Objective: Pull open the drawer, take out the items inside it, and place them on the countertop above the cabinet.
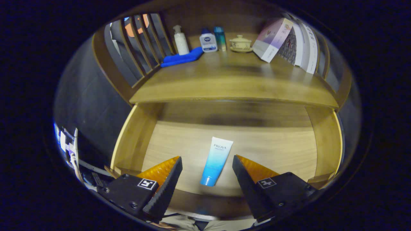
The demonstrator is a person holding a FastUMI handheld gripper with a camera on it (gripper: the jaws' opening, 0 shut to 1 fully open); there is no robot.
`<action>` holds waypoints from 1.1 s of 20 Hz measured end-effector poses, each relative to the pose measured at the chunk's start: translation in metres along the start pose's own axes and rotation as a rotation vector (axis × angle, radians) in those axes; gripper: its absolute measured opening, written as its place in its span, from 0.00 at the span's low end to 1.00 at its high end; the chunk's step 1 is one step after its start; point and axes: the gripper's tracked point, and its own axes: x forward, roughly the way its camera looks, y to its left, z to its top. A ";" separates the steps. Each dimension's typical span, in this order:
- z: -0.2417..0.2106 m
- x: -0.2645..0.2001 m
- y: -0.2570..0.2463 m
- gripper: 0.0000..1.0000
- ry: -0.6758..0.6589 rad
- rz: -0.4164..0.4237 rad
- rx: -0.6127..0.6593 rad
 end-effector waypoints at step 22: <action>-0.017 0.058 -0.018 0.52 0.255 -0.218 -0.002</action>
